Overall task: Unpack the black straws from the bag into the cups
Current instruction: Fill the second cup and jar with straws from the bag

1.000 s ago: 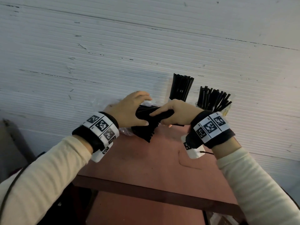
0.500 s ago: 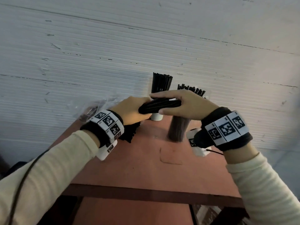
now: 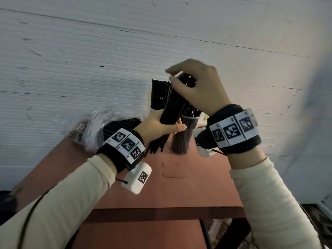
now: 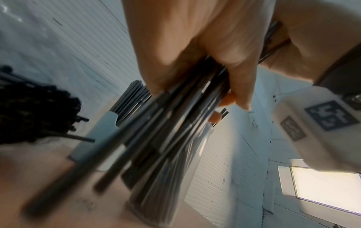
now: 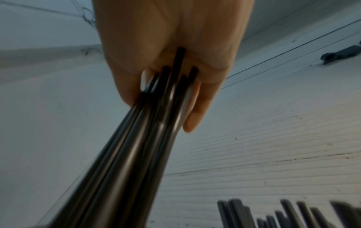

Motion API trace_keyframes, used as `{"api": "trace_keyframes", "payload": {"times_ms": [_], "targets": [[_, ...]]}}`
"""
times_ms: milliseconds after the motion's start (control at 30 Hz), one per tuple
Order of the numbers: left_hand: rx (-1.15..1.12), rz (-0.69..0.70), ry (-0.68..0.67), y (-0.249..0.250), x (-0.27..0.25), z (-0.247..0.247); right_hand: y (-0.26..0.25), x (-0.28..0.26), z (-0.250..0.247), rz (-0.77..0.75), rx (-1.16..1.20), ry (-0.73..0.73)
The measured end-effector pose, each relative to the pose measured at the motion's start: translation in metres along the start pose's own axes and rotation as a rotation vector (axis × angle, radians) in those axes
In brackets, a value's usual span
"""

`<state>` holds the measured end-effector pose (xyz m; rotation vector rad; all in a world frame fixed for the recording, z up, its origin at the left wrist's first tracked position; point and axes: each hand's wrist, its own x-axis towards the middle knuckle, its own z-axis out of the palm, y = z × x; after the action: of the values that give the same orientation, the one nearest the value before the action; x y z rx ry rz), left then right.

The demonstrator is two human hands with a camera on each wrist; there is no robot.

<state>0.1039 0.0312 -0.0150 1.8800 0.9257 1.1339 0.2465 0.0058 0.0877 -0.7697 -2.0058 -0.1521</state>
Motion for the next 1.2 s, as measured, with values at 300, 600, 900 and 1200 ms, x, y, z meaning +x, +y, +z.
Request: {"api": "trace_keyframes", "payload": {"times_ms": [300, 600, 900, 1200], "targets": [[-0.156, -0.121, -0.081, -0.026, -0.001, 0.007, 0.019, -0.014, 0.028, 0.044, -0.093, -0.292], [-0.09, -0.255, -0.123, -0.037, 0.006, 0.001, 0.03, -0.027, 0.048, 0.105, -0.015, -0.373], [-0.11, -0.267, -0.106, -0.034, 0.004, 0.002, 0.024, -0.023, 0.055, 0.112, 0.009, -0.285], [0.1, -0.433, -0.173, -0.042, -0.004, 0.0, 0.023, -0.035, 0.059, 0.152, 0.055, -0.271]]}}
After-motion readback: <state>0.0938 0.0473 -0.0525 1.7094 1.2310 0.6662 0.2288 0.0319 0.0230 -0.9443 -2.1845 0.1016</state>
